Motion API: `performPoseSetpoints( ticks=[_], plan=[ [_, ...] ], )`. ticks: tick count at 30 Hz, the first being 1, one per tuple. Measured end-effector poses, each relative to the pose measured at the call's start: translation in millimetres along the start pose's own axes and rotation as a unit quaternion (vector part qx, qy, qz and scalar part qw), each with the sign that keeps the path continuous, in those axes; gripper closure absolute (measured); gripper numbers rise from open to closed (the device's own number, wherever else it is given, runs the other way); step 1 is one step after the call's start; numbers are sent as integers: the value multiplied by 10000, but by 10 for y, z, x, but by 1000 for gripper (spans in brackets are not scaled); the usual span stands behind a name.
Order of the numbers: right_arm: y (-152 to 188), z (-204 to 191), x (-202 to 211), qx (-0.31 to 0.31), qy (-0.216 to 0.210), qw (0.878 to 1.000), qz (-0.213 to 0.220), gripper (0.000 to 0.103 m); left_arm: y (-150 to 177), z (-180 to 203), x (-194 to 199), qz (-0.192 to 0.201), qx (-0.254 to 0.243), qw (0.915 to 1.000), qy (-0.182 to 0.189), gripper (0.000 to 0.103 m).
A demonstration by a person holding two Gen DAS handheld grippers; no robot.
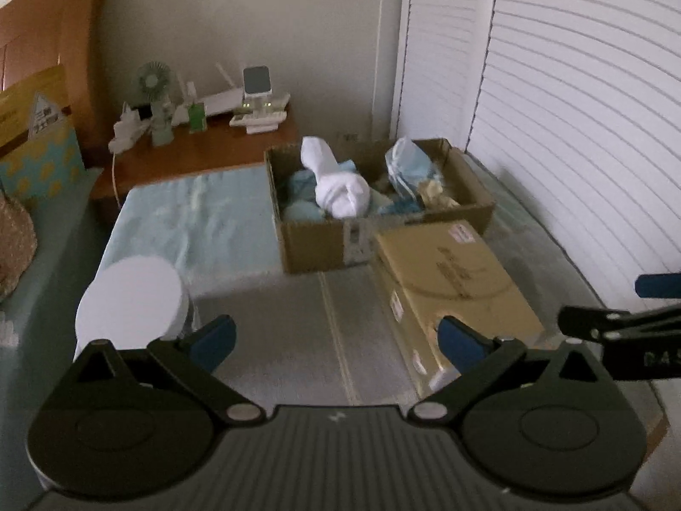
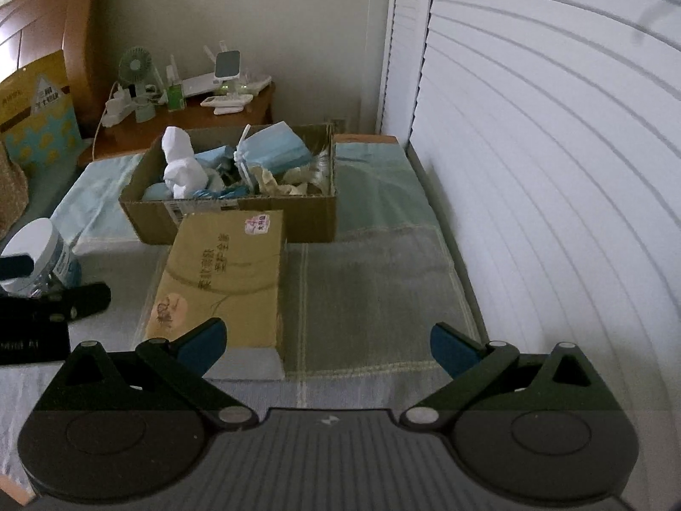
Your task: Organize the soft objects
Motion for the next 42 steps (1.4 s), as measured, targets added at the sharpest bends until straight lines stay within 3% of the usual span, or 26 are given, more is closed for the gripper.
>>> performPoseSetpoints(
  ticks=[10,42],
  plan=[
    [-23,34,234,-84,37,9997,210,0,10,120,303,139,-54,9999,-39,2],
    [-22,-11,316,-51,-13,9996,264,0,-3,106,357,130,66,9997,-210,2]
  ],
)
Point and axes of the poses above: each gripper's, at about its wrist camera, not at the fingertips, and x roughly against the way its jaws point, z to its right, y to its underside, the point moved 3 cm from there along -x, roughly the way its jaws point, and after that the axes turned 7 degrees about y, right-handed, at the moved point
